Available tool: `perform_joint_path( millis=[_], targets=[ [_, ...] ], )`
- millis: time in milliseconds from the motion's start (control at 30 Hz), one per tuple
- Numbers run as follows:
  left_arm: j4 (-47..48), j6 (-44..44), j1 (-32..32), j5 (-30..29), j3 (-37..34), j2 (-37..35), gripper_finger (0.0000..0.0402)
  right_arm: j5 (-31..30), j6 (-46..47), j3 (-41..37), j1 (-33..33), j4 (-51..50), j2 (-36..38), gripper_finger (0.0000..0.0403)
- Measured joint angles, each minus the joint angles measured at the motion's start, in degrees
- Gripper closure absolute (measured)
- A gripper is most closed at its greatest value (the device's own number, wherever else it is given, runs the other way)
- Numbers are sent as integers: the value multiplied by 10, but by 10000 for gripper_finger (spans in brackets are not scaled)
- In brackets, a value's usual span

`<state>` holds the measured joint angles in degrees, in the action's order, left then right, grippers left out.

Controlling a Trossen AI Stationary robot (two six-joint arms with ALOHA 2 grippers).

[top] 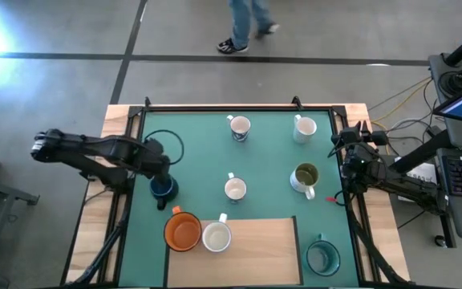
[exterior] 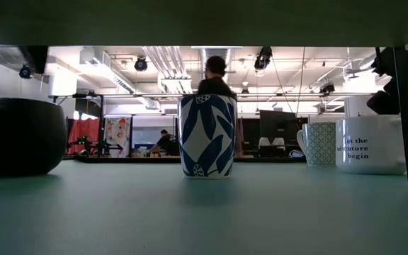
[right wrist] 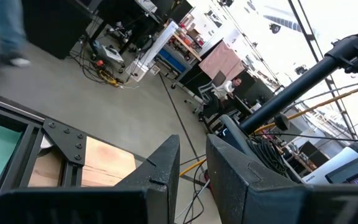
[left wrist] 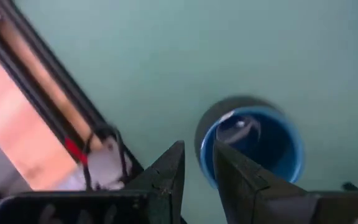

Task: Place coffee mugs
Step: Put the black blue mug on the shelf

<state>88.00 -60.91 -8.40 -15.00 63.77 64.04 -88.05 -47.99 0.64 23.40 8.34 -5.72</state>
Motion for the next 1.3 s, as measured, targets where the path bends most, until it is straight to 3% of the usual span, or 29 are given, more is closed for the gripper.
perform_joint_path(
  millis=[167,367,700,1300],
  targets=[
    [-53,-95,0,45,-71,-48,335,0,0,0,0,0,0,335],
    [-85,-185,0,71,-98,-59,335,0,0,0,0,0,0,335],
    [-94,-309,-1,128,-110,-7,335,0,0,0,0,0,0,335],
    [-84,-397,-6,161,-118,78,335,0,0,0,0,0,0,335]
  ],
)
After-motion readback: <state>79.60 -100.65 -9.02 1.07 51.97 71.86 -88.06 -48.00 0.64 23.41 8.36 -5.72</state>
